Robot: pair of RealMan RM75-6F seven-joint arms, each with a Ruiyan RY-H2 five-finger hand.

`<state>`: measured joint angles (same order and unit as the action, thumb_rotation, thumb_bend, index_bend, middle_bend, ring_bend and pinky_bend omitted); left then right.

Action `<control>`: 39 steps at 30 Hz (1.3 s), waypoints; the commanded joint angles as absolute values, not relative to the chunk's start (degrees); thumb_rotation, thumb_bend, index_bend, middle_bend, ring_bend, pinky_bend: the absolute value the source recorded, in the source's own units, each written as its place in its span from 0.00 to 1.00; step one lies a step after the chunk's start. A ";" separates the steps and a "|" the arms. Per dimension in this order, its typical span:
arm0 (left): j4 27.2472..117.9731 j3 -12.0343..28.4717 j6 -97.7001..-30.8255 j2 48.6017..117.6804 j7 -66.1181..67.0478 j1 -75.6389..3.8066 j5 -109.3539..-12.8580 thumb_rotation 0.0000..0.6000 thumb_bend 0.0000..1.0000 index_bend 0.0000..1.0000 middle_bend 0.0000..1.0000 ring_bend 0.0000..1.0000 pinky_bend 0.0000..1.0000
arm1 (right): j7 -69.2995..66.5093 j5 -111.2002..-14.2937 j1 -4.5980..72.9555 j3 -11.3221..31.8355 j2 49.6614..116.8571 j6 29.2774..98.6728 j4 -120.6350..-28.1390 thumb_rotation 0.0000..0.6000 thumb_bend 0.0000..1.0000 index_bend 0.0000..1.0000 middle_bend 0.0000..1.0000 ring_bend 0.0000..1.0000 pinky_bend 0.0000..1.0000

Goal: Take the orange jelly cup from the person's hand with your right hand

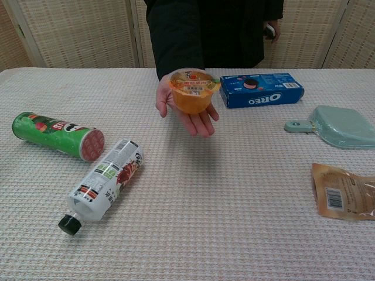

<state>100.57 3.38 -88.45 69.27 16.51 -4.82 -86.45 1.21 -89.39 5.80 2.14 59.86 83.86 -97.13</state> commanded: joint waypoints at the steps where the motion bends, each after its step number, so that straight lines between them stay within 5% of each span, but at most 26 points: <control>1: 100.76 3.35 -88.29 69.15 16.70 -4.85 -86.30 1.00 0.22 0.19 0.03 0.05 0.20 | 1.12 -89.55 5.86 2.11 59.93 83.83 -97.06 1.00 0.16 0.00 0.01 0.02 0.20; 14: 101.58 3.08 -87.62 68.84 17.46 -4.98 -86.07 1.00 0.22 0.19 0.03 0.05 0.20 | -0.17 -93.38 10.09 2.69 61.76 80.35 -96.87 1.00 0.19 0.00 0.01 0.02 0.20; 25: 101.39 2.61 -87.02 68.84 17.29 -4.95 -85.83 1.00 0.22 0.19 0.03 0.05 0.20 | 3.55 -92.19 26.73 8.67 64.83 61.14 -101.49 1.00 0.19 0.00 0.00 0.00 0.08; 39: 100.46 2.22 -88.06 67.96 15.59 -3.52 -84.82 1.00 0.22 0.19 0.03 0.05 0.20 | 12.24 -76.82 45.43 16.72 75.92 43.50 -96.65 1.00 0.20 0.00 0.00 0.00 0.08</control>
